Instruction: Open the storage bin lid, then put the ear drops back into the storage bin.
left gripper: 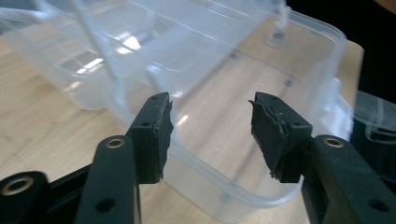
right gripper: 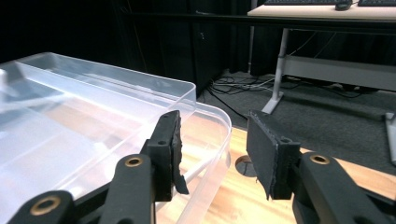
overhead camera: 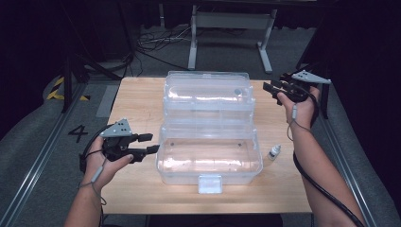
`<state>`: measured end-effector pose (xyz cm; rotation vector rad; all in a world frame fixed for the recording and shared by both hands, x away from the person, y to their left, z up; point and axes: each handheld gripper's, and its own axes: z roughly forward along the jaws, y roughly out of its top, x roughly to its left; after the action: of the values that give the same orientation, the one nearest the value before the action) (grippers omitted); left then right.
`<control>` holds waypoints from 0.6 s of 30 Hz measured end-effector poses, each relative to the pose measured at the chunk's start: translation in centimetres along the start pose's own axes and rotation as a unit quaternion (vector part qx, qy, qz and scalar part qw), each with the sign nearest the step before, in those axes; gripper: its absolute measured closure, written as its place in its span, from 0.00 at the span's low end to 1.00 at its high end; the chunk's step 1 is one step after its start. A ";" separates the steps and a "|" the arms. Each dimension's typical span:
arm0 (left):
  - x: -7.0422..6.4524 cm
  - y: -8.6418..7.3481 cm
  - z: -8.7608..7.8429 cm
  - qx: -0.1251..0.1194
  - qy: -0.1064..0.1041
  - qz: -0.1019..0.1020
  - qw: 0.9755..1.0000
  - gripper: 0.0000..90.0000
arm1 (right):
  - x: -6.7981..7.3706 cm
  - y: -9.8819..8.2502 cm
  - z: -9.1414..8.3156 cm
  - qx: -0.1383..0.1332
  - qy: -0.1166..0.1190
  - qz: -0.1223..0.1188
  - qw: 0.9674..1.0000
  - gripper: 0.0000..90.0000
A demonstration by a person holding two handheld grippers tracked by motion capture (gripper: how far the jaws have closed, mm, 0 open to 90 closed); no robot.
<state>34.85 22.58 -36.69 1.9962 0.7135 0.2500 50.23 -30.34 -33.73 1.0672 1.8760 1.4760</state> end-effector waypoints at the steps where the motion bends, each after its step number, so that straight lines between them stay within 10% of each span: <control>1: 0.4 0.0 -0.1 -0.006 0.009 -0.012 1.000 0.51 | 0.0 0.1 -1.5 -0.004 0.005 0.006 1.000 0.61; 18: 2.2 -0.8 -0.1 0.000 0.055 -0.054 0.997 0.47 | 0.8 0.0 -8.0 0.002 0.030 -0.012 0.999 0.59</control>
<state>36.27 24.25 -37.53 1.9471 0.8894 0.2971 43.42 -34.07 -31.49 1.0090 1.9275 1.5052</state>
